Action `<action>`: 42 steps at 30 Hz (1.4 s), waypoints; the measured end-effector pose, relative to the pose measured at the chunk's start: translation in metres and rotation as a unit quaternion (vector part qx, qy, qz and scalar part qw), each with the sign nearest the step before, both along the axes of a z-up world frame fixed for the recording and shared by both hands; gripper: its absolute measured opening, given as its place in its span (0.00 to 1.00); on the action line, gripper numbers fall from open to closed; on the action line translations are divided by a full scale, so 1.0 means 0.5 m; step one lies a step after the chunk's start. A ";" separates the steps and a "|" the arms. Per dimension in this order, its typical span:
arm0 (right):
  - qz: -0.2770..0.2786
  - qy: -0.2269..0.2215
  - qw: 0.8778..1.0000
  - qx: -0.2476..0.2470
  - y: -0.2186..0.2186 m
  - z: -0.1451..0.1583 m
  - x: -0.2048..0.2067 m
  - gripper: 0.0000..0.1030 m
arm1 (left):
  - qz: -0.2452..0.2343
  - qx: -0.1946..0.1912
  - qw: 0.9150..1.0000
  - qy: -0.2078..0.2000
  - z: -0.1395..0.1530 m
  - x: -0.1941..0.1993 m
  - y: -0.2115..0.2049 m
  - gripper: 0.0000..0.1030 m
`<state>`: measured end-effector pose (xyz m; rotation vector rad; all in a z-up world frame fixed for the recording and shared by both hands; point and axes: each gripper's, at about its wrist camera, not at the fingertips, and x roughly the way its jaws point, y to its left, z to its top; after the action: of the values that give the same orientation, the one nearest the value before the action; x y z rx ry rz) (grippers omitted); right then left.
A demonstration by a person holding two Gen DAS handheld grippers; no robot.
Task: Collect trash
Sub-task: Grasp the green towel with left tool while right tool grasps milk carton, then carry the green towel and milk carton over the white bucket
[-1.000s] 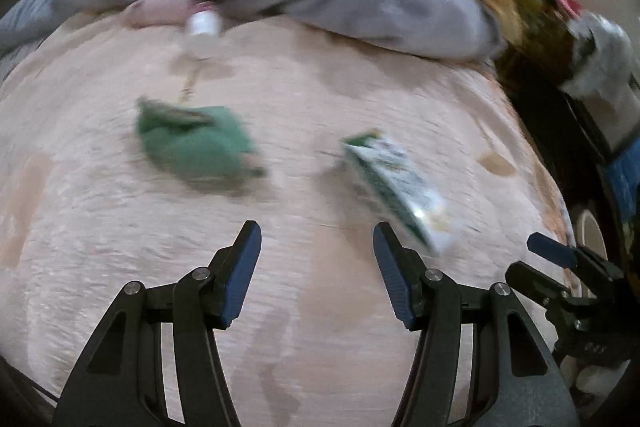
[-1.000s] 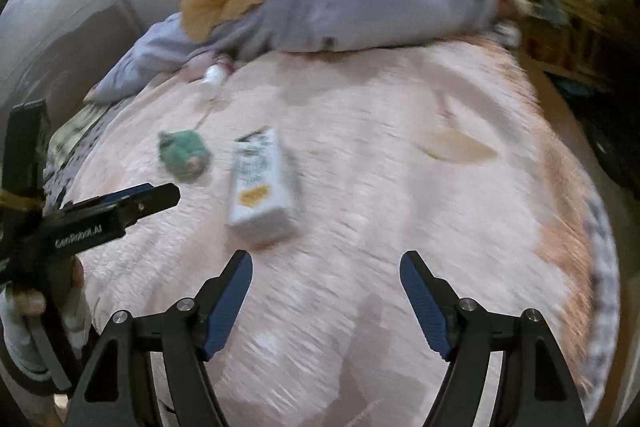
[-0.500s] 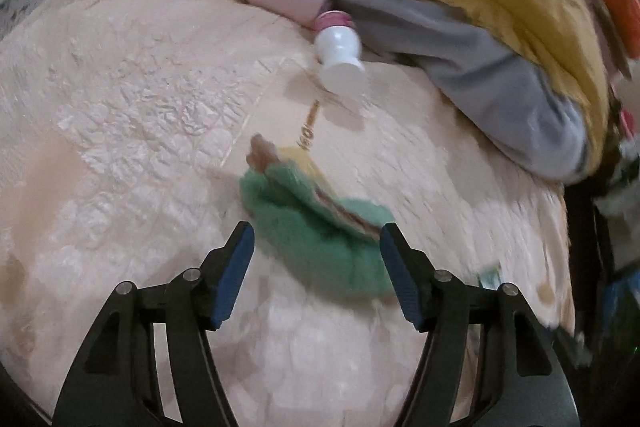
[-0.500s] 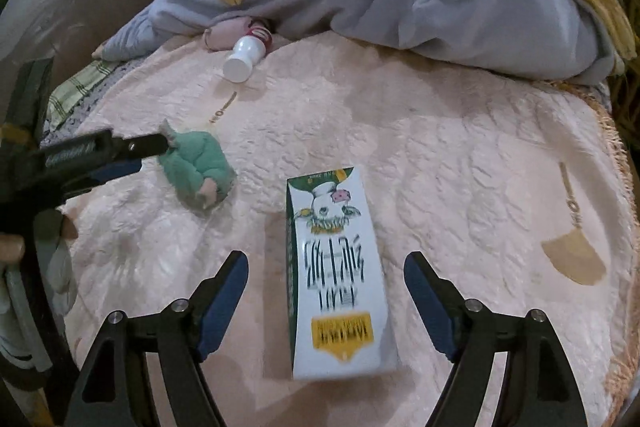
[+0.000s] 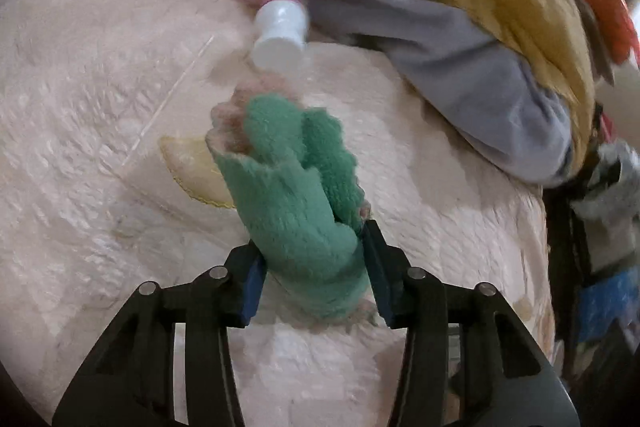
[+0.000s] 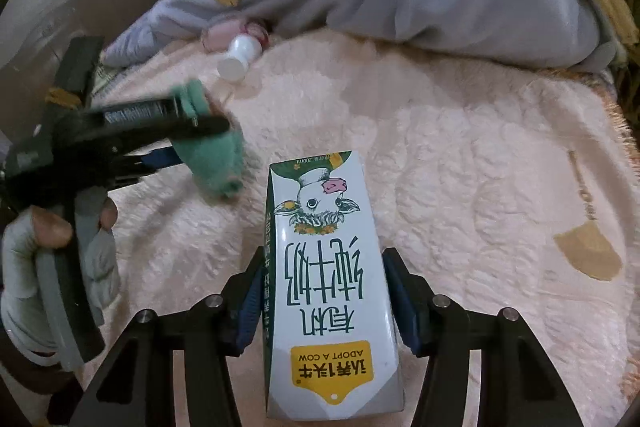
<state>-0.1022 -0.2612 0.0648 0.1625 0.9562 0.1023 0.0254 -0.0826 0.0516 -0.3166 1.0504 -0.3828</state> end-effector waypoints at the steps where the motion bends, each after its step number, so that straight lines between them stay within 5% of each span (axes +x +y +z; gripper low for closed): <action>1: -0.002 -0.006 1.000 0.001 -0.003 0.010 -0.011 0.52 | -0.009 -0.002 1.000 0.000 0.010 -0.010 -0.003 0.35; 22: -0.068 -0.047 0.997 0.001 -0.105 0.110 -0.256 0.52 | -0.173 0.042 0.982 -0.060 0.135 -0.303 -0.151 0.32; 42: -0.167 -0.063 0.984 0.009 -0.257 0.134 -0.399 0.52 | -0.269 0.059 0.957 -0.095 0.155 -0.429 -0.334 0.32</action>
<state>-0.3020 -0.3894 0.1320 0.3273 0.7917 -0.1856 -0.1891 -0.2497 0.1291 0.1214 0.9550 -0.8184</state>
